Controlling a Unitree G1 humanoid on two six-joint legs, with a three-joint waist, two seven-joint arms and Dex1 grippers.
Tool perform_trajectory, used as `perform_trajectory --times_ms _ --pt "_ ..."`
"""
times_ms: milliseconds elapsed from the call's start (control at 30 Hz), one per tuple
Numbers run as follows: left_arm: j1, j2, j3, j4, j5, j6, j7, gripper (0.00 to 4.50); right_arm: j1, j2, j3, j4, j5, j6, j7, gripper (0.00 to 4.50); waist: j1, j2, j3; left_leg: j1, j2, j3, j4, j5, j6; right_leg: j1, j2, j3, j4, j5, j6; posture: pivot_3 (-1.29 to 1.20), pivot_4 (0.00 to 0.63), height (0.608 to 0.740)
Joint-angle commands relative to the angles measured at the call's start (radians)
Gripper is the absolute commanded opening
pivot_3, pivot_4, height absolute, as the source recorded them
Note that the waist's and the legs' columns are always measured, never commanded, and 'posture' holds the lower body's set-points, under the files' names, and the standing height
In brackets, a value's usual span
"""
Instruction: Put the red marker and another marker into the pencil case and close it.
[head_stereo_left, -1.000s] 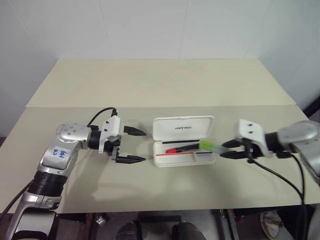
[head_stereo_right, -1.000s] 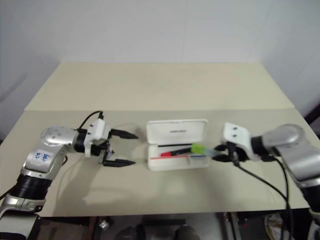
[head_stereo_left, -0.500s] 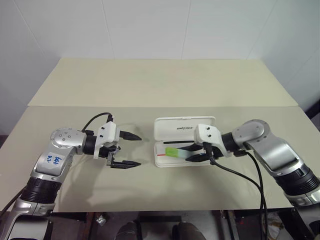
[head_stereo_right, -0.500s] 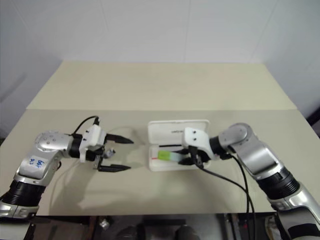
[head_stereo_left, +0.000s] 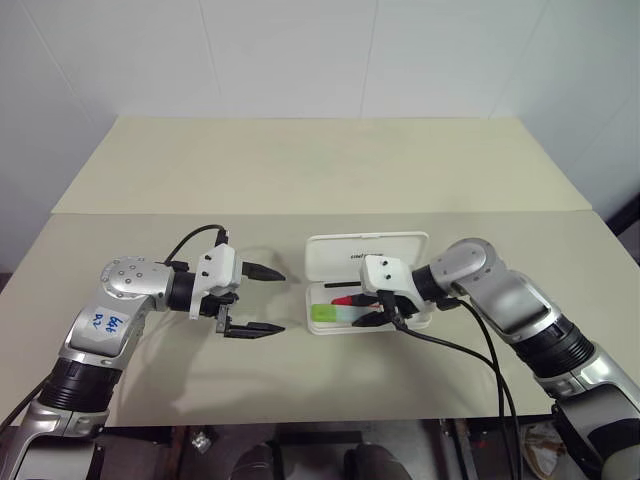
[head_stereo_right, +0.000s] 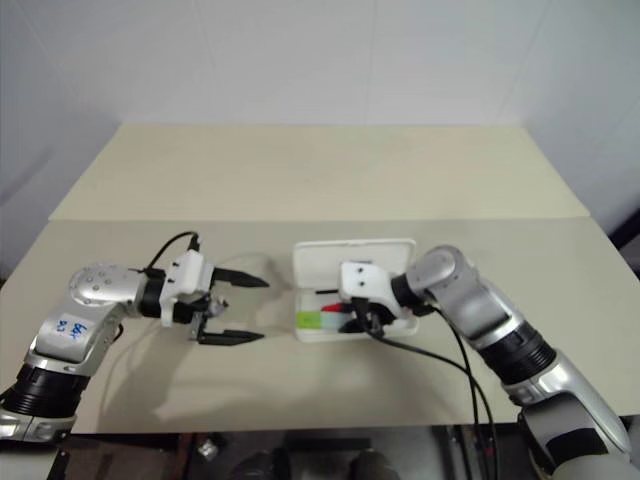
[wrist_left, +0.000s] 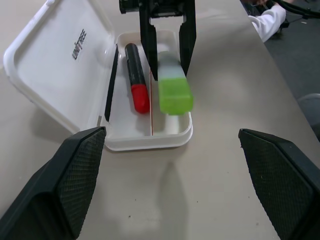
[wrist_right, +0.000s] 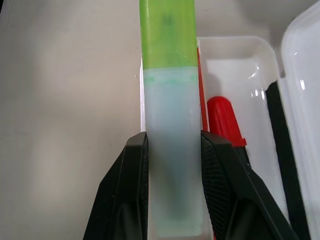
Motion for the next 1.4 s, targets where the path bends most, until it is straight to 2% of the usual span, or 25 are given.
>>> perform_trajectory --times_ms 33,200,467,533,800,967,1100,1400 --pt "0.009 0.021 0.036 -0.048 -0.021 0.007 0.009 4.50 -0.031 0.005 -0.001 0.006 -0.011 -0.025 0.025 1.09 0.000 0.000 0.000 0.000 0.000 0.000 0.000 0.000 0.000 0.000 0.000 0.000 0.000 0.000 0.000 0.00 0.150 0.740" --pt "0.016 0.026 0.042 -0.059 -0.023 0.015 0.018 4.50 -0.032 -0.006 0.008 0.026 -0.037 -0.049 0.058 1.09 -0.001 0.000 0.000 0.000 0.000 0.000 0.000 0.000 0.000 0.000 0.000 0.000 0.000 0.000 0.000 0.00 0.150 0.740" --pt "0.016 0.026 0.047 -0.064 -0.023 0.022 0.027 4.50 -0.066 0.028 -0.011 0.044 -0.045 -0.050 0.065 3.89 -0.003 0.000 0.000 0.000 0.000 0.001 0.000 0.000 0.000 0.000 0.000 0.000 0.000 0.000 0.000 0.00 0.150 0.740" --pt "0.015 0.026 0.048 -0.065 -0.023 0.022 0.028 4.50 -0.075 0.040 -0.019 0.045 -0.038 -0.045 0.060 4.46 -0.003 0.000 0.000 0.000 0.000 0.000 0.000 0.000 0.000 0.000 0.000 0.000 0.001 0.000 0.000 0.00 0.150 0.740" --pt "0.024 0.029 0.048 -0.066 -0.017 0.032 0.043 4.50 -0.070 0.048 -0.083 -0.006 0.038 -0.019 0.077 4.46 0.000 0.000 0.000 0.000 0.000 0.001 0.000 0.000 0.000 0.000 0.000 0.000 0.000 0.000 0.000 0.00 0.150 0.740" --pt "0.042 0.073 0.050 -0.064 0.020 0.102 0.092 4.50 0.019 -0.019 -0.175 -0.119 0.165 0.003 0.126 4.46 0.001 0.000 0.000 0.000 0.000 -0.001 -0.001 -0.001 0.000 0.000 0.000 0.000 0.000 0.000 0.000 0.00 0.150 0.740" --pt "0.018 0.117 0.057 -0.057 0.100 0.246 0.229 4.50 0.114 -0.101 -0.269 -0.177 0.229 0.002 0.129 4.46 0.001 0.000 0.000 0.000 0.000 -0.001 -0.001 -0.003 0.004 0.001 -0.001 0.001 -0.001 0.000 0.000 0.00 0.150 0.740" --pt "-0.060 0.137 0.090 -0.135 0.084 0.614 0.400 4.50 0.286 -0.222 -0.450 -0.183 0.288 -0.013 0.076 4.46 0.002 -0.001 0.000 0.000 0.000 -0.003 -0.001 -0.003 0.004 0.002 -0.001 0.002 -0.001 0.000 -0.001 0.00 0.150 0.740"
